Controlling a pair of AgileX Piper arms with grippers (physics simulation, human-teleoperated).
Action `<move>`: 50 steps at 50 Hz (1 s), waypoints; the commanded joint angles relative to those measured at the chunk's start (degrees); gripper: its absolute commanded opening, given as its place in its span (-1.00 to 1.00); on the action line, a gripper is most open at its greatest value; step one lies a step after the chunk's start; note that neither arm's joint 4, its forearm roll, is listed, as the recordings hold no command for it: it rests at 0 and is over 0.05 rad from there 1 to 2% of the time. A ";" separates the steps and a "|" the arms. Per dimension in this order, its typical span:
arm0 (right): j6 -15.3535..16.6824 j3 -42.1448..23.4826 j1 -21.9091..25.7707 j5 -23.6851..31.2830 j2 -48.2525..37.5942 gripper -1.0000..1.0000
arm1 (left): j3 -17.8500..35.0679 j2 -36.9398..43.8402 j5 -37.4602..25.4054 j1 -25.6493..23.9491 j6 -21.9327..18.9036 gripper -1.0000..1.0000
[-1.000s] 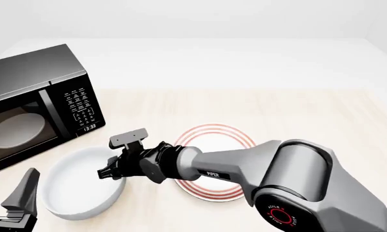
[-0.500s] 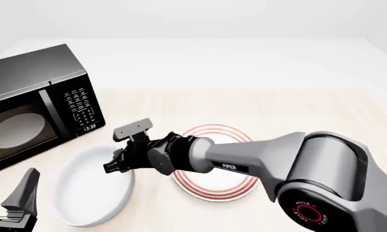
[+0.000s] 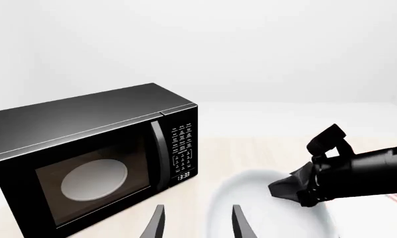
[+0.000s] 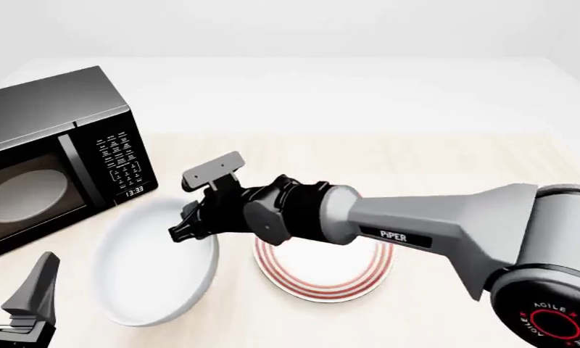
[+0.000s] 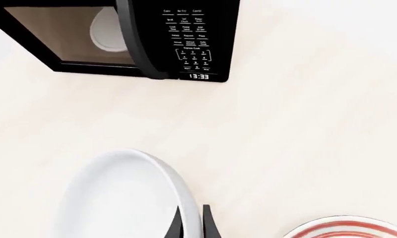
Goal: Put the white bowl to the right of the plate.
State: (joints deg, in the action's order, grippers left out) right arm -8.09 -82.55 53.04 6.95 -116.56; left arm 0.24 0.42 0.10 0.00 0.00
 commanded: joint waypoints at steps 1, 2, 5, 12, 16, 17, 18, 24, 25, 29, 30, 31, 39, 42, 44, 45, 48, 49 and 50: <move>-3.73 3.47 -1.84 -0.11 5.90 -1.00 | 0.00 0.00 0.00 0.00 0.00 1.00; -3.52 3.79 -2.05 -0.15 6.32 -1.00 | 0.00 0.00 0.00 0.00 0.00 1.00; -3.10 5.06 -2.75 -0.43 7.97 -1.00 | 0.00 0.00 0.00 0.00 0.00 1.00; -1.94 8.72 -5.58 -1.00 13.21 -1.00 | 0.00 0.00 0.00 0.00 0.00 1.00; -1.49 11.32 -7.58 -1.61 16.15 -1.00 | 0.00 0.00 0.00 0.00 0.00 1.00; -1.39 11.82 -8.00 -1.77 16.67 -1.00 | 0.00 0.00 0.00 0.00 0.00 1.00; -1.37 12.68 -8.65 -1.96 17.53 -1.00 | 0.00 0.00 0.00 0.00 0.00 1.00; -1.13 17.62 -11.81 -3.48 22.29 -1.00 | 0.00 0.00 0.00 0.00 0.00 1.00; -1.23 18.65 -12.47 -3.85 23.17 -1.00 | 0.00 0.00 0.00 0.00 0.00 1.00; -1.33 21.44 -14.31 -4.74 25.45 -1.00 | 0.00 0.00 0.00 0.00 0.00 1.00; -1.46 22.15 -14.77 -5.02 25.99 -1.00 | 0.00 0.00 0.00 0.00 0.00 1.00; -1.36 22.92 -15.16 -5.21 26.70 -1.00 | 0.00 0.00 0.00 0.00 0.00 1.00; -1.85 28.17 -19.14 -6.84 31.00 -1.00 | 0.00 0.00 0.00 0.00 0.00 1.00; -1.98 29.76 -20.52 -7.40 32.23 -1.00 | 0.00 0.00 0.00 0.00 0.00 1.00; -2.06 30.80 -21.59 -7.62 33.33 -1.00 | 0.00 0.00 0.00 0.00 0.00 1.00; -2.04 31.44 -22.38 -7.68 34.13 -1.00 | 0.00 0.00 0.00 0.00 0.00 1.00; -2.11 32.61 -23.32 -7.79 35.66 -1.00 | 0.00 0.00 0.00 0.00 0.00 1.00; -2.36 33.52 -23.93 -8.17 36.38 -1.00 | 0.00 0.00 0.00 0.00 0.00 1.00; -2.34 34.85 -25.00 -8.52 37.54 -1.00 | 0.00 0.00 0.00 0.00 0.00 1.00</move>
State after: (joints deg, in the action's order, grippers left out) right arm -8.35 -53.66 33.47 -0.08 -85.25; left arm 0.24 0.42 0.10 0.00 0.00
